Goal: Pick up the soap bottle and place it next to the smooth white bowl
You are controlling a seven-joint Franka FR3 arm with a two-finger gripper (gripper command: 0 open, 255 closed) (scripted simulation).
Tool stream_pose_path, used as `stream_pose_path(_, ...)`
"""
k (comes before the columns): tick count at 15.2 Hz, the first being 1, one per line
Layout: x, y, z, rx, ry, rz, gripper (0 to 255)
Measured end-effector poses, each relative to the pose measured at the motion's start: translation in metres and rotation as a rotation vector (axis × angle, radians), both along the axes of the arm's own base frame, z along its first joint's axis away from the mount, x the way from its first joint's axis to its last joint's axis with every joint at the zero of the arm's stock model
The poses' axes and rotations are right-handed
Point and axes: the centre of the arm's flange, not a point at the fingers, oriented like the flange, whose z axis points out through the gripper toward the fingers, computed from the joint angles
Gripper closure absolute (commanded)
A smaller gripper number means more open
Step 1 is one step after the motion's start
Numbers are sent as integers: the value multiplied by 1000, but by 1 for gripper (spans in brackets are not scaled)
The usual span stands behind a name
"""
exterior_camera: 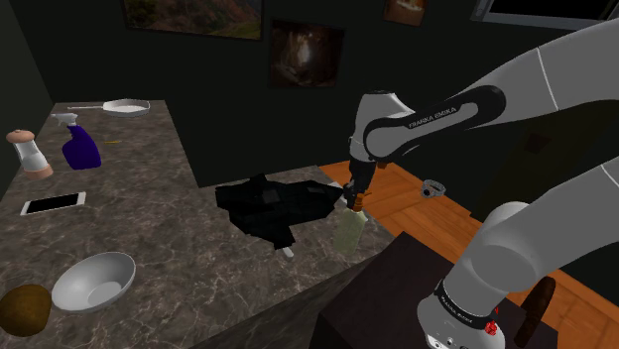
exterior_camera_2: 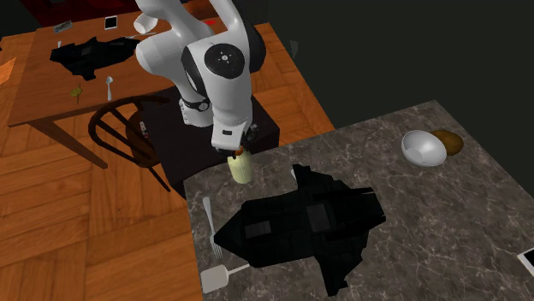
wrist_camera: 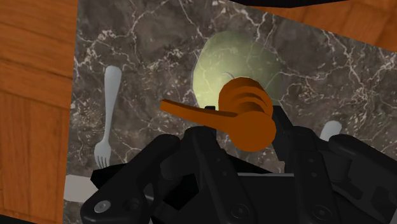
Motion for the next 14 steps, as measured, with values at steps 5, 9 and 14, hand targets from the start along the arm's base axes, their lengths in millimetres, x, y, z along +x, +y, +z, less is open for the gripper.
stream_pose_path(5, 0, 0, 11, 0, 0, 0, 255)
stream_pose_path(9, 1, 0, 33, 0, 0, 0, 255)
stream_pose_path(14, 0, 0, 59, 0, 0, 0, 255)
